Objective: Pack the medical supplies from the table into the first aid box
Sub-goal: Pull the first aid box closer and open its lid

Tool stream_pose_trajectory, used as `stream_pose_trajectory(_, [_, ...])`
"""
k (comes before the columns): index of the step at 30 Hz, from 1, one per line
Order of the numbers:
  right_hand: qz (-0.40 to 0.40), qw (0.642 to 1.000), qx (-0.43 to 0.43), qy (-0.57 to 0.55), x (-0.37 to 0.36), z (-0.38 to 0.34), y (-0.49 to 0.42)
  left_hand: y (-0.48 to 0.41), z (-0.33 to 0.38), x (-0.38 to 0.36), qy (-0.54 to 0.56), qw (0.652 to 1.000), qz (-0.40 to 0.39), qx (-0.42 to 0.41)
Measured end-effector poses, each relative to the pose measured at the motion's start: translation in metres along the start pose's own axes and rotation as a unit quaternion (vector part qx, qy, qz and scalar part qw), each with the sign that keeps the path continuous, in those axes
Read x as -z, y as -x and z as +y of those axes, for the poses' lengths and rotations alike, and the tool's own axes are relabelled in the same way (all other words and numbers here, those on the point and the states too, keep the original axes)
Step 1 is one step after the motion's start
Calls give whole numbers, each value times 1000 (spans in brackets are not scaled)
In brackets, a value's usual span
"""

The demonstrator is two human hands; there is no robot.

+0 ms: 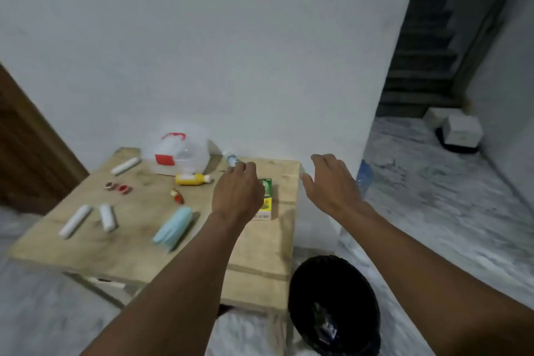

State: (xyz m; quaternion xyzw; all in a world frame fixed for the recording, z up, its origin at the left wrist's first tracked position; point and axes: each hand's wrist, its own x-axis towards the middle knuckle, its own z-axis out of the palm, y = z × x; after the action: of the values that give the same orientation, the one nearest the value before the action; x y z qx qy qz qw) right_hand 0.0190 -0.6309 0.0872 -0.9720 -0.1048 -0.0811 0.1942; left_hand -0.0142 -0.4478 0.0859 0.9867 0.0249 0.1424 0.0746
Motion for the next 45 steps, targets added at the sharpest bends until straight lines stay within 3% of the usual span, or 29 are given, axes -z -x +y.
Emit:
stream_pose_trajectory(7, [-2, 999, 30, -17, -46, -162, 31, 60, -164, 54, -7, 999, 2, 48])
stream_pose_trajectory(13, [-30, 997, 69, 6, -82, -244, 34, 90, -249, 69, 22, 994, 2, 103])
stream_pose_trajectory(20, [-54, 996, 70, 2, -121, -288, 7, 78, -307, 51, 45, 991, 5, 127])
stream_pose_trajectory(27, [-66, 996, 51, -17, -177, -310, -59, 12, -357, 14, 64, 991, -7, 116])
stream_pose_trajectory(36, [-101, 981, -95, -133, -264, -333, -152, -94, -418, -44, 145, 979, -33, 142])
stream_pose_trajectory(39, [-86, 939, -211, -256, -285, -345, -169, -132, -438, -63, 226, 960, -51, 155])
stream_pose_trajectory(41, [-67, 881, -293, -366, -298, -352, -180, -159, -449, -72, 303, 936, -49, 173])
stream_pose_trajectory(42, [-44, 831, -338, -439, -305, -356, -185, -173, -453, -76, 348, 918, -50, 185])
stream_pose_trajectory(45, [26, 629, -461, -626, -317, -370, -200, -207, -462, -89, 468, 854, -101, 204])
